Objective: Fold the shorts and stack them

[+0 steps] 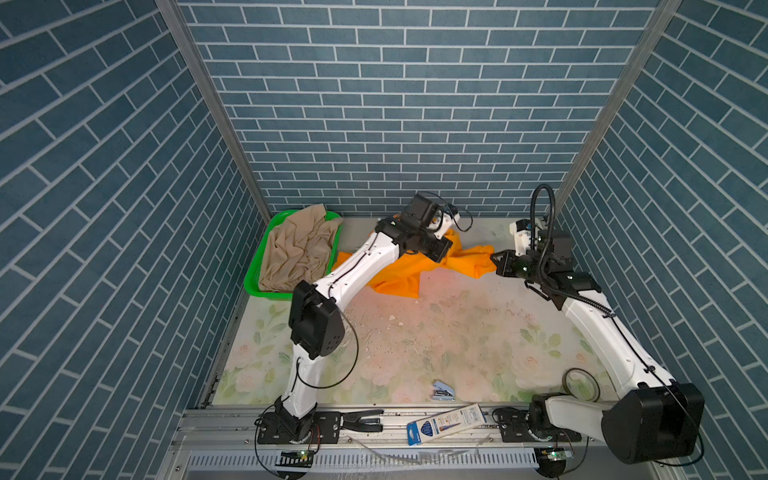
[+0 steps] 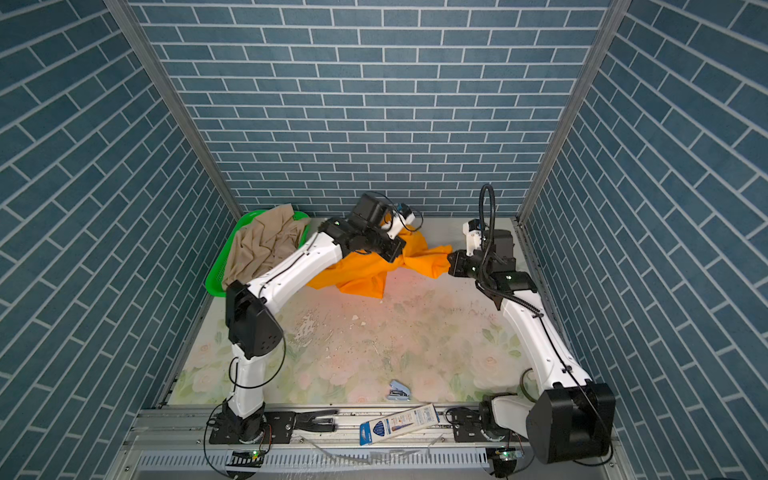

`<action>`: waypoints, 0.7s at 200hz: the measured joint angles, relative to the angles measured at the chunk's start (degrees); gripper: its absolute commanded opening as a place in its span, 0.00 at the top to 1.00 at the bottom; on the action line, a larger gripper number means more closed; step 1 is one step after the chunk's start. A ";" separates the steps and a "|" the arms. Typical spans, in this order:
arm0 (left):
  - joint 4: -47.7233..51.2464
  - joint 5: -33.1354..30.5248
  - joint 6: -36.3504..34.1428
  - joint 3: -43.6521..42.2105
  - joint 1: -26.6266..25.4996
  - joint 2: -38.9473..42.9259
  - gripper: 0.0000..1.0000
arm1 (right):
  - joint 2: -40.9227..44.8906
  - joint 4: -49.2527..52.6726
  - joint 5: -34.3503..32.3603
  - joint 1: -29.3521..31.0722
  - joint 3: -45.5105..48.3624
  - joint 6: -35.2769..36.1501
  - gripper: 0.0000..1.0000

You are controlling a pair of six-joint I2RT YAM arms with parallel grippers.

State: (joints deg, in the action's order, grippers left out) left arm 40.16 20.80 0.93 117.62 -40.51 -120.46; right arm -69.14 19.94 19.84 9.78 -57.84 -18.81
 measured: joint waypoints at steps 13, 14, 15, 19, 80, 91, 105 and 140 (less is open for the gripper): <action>0.48 -0.24 0.26 -3.10 -1.81 -3.52 0.71 | 1.62 1.16 -2.69 -0.09 5.35 -1.38 0.89; 0.48 -0.24 0.26 -3.10 -1.81 -3.52 0.69 | 1.62 1.16 -2.69 -0.09 5.35 -1.38 0.88; 0.59 -0.24 0.48 -3.72 -2.08 -3.96 0.68 | 1.79 1.38 -3.04 -0.09 6.16 -1.60 0.87; 0.68 -0.24 0.68 -4.66 -2.43 -4.39 0.64 | 2.08 1.97 -3.65 -0.09 7.30 -2.03 0.84; 1.44 -2.47 4.70 -17.73 -4.48 6.32 0.00 | 7.13 10.08 -10.62 1.16 8.79 -1.51 0.54; 1.84 -3.93 4.85 -18.29 -3.89 10.84 0.00 | 6.47 9.57 -10.60 3.41 6.58 0.22 0.52; 1.66 -5.97 5.16 -19.52 -1.99 17.75 0.00 | 3.30 8.48 -9.92 8.02 2.93 3.26 0.50; -0.66 -9.14 6.51 -28.74 10.43 30.42 0.00 | -13.20 5.49 -6.32 16.46 -8.74 12.48 0.45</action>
State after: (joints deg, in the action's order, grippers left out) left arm 39.51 11.66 7.44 88.88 -30.09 -90.04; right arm -82.35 25.43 13.52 26.24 -66.59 -6.33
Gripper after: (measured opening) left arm 0.996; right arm 0.523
